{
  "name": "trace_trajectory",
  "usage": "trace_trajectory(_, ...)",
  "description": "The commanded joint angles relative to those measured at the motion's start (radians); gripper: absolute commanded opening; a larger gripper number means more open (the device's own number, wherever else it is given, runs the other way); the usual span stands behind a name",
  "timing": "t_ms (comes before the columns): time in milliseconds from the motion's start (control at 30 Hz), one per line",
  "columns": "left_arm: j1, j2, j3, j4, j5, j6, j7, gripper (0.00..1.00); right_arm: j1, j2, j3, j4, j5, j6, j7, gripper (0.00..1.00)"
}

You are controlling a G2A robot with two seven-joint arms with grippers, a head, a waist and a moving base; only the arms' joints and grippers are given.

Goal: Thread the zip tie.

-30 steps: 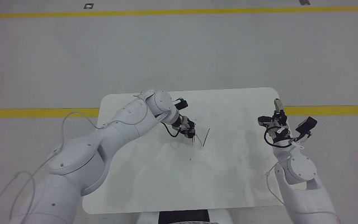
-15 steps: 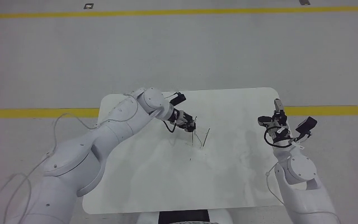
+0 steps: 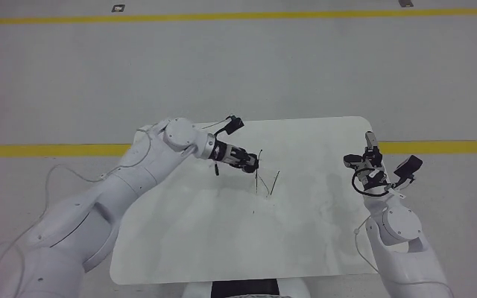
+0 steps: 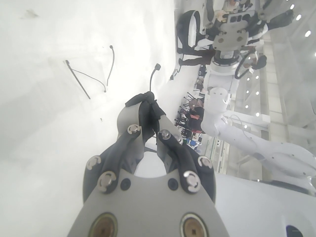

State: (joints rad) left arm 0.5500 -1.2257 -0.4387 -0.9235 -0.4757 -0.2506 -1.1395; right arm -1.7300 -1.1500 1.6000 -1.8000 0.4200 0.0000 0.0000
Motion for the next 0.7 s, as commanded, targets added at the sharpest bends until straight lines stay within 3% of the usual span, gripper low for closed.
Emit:
trace_trajectory(0,0.016,0.017,-0.021,-0.022,-0.004,-0.027,-0.02,0.0,0.0,0.0,0.0,0.0,0.0,0.0,0.0,1.0)
trace_trajectory(133,0.049,0.047,-0.065,-0.061,-0.02,-0.083,-0.054,0.0,0.0,0.0,0.0,0.0,0.0,0.0,0.0,1.0)
trace_trajectory(267,0.086,0.071,-0.118,-0.107,-0.048,-0.089,-0.12,0.0,0.0,0.0,0.0,0.0,0.0,0.0,0.0,1.0)
trace_trajectory(400,0.124,0.085,-0.175,-0.135,-0.064,-0.089,-0.177,0.0,0.0,0.0,0.0,0.0,0.0,0.0,0.0,1.0)
trace_trajectory(567,0.163,0.1,-0.254,-0.154,-0.021,-0.089,-0.216,0.0,0.0,0.0,0.0,0.0,0.0,0.0,0.0,1.0)
trace_trajectory(667,0.165,0.101,-0.26,-0.152,-0.016,-0.089,-0.216,0.0,0.0,0.0,0.0,0.0,0.0,0.0,0.0,1.0)
